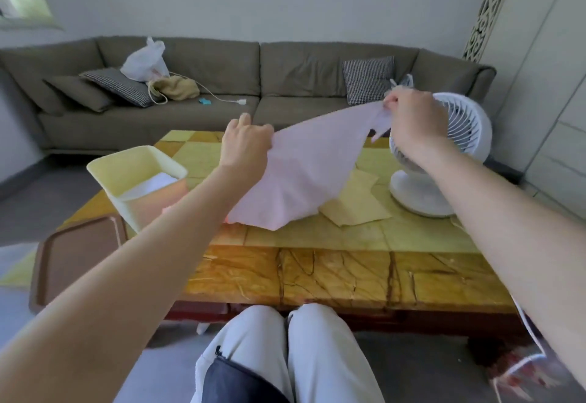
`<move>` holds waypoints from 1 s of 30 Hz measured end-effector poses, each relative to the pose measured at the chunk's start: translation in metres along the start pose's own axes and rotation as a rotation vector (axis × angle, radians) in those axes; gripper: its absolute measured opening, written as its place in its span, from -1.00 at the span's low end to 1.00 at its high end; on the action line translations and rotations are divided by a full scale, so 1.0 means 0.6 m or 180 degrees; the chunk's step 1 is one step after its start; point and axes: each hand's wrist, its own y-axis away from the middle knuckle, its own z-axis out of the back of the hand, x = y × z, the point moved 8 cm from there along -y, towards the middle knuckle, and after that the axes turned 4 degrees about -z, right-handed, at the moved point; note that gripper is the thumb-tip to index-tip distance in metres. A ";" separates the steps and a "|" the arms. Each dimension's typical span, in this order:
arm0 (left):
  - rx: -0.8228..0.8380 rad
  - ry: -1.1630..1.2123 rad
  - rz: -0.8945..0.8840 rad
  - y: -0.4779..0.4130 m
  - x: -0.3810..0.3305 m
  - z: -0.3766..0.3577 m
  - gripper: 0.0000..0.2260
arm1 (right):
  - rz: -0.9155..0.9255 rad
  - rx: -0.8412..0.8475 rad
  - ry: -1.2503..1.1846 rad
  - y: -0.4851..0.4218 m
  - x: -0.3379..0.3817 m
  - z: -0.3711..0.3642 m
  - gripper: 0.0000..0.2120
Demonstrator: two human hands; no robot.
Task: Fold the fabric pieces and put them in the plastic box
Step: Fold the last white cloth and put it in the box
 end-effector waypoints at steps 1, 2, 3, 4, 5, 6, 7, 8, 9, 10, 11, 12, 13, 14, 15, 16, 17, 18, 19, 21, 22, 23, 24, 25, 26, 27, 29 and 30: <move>-0.0268 0.0061 0.0023 -0.014 0.006 0.037 -0.84 | -0.0044 -0.0131 -0.0159 -0.016 0.004 0.028 -0.73; -0.0455 0.0149 0.0080 -0.024 0.012 0.066 -0.85 | -0.0073 -0.0219 -0.0325 -0.028 0.006 0.050 -0.74; -0.0576 0.0245 0.0190 -0.031 0.018 0.091 -0.84 | -0.0067 -0.0278 -0.0484 -0.037 0.009 0.070 -0.75; -0.0595 0.0305 0.0313 -0.033 0.024 0.106 -0.82 | -0.0038 -0.0291 -0.0616 -0.041 0.013 0.084 -0.76; -0.0505 0.0302 0.0397 -0.034 0.028 0.114 -0.82 | 0.0001 -0.0309 -0.0702 -0.042 0.016 0.097 -0.76; -0.0326 0.0288 0.0449 -0.033 0.029 0.113 -0.82 | 0.0036 -0.0360 -0.0738 -0.041 0.018 0.108 -0.76; -0.0090 0.0332 0.0497 -0.029 0.030 0.104 -0.83 | 0.0051 -0.0429 -0.0733 -0.041 0.018 0.116 -0.75; 0.0164 0.0418 0.0556 -0.021 0.031 0.091 -0.85 | 0.0062 -0.0478 -0.0722 -0.037 0.017 0.120 -0.75; 0.0386 0.0512 0.0613 -0.009 0.032 0.084 -0.86 | 0.0081 -0.0501 -0.0727 -0.034 0.018 0.129 -0.76; 0.0598 0.0655 0.0657 0.001 0.032 0.071 -0.87 | 0.0061 -0.0473 -0.0730 -0.032 0.014 0.128 -0.76; 0.0700 0.0854 0.0702 0.008 0.033 0.066 -0.86 | 0.0051 -0.0470 -0.0729 -0.031 0.011 0.134 -0.76; 0.0717 0.1116 0.0753 0.013 0.034 0.065 -0.83 | 0.0059 -0.0459 -0.0712 -0.030 0.008 0.140 -0.76; 0.0668 0.1434 0.0816 0.015 0.034 0.069 -0.81 | 0.0068 -0.0431 -0.0699 -0.027 0.005 0.148 -0.76; 0.0557 0.1761 0.0871 0.014 0.033 0.076 -0.79 | 0.0094 -0.0411 -0.0708 -0.024 0.002 0.156 -0.77; 0.0431 0.2032 0.0915 0.013 0.033 0.086 -0.77 | 0.0122 -0.0350 -0.0751 -0.019 -0.002 0.161 -0.78; 0.0303 0.2194 0.0928 0.012 0.031 0.095 -0.77 | 0.0144 -0.0260 -0.0827 -0.011 -0.008 0.160 -0.80; 0.0184 0.2218 0.0867 0.011 0.026 0.103 -0.75 | 0.0157 -0.0139 -0.0882 0.001 -0.015 0.155 -0.83; 0.0100 0.2103 0.0734 0.012 0.019 0.108 -0.73 | 0.0147 -0.0011 -0.0898 0.014 -0.026 0.144 -0.84; 0.0093 0.1911 0.0606 0.020 0.009 0.105 -0.70 | 0.0114 0.0117 -0.0860 0.033 -0.041 0.128 -0.84; 0.0243 0.1679 0.0513 0.046 -0.008 0.079 -0.64 | -0.0024 0.0377 -0.0655 0.074 -0.077 0.088 -0.78; 0.0409 0.1718 0.0492 0.065 -0.017 0.055 -0.63 | -0.0127 0.0528 -0.0516 0.099 -0.099 0.063 -0.76; 0.0620 0.1758 0.0453 0.089 -0.027 0.025 -0.62 | -0.0235 0.0683 -0.0365 0.128 -0.122 0.039 -0.75; 0.0844 0.1768 0.0395 0.117 -0.039 -0.005 -0.62 | -0.0342 0.0862 -0.0216 0.159 -0.146 0.013 -0.74; 0.1064 0.1714 0.0306 0.144 -0.051 -0.036 -0.66 | -0.0453 0.1069 -0.0083 0.189 -0.167 -0.013 -0.75; 0.1320 0.1614 0.0214 0.173 -0.064 -0.068 -0.70 | -0.0547 0.1285 0.0039 0.221 -0.187 -0.039 -0.75; 0.1573 0.1486 0.0146 0.202 -0.076 -0.097 -0.73 | -0.0622 0.1496 0.0163 0.253 -0.203 -0.062 -0.73; 0.2009 0.1315 0.0088 0.255 -0.096 -0.148 -0.79 | -0.0748 0.1906 0.0450 0.315 -0.231 -0.106 -0.70; 0.2162 0.1304 0.0095 0.276 -0.103 -0.170 -0.80 | -0.0814 0.2101 0.0574 0.343 -0.240 -0.126 -0.72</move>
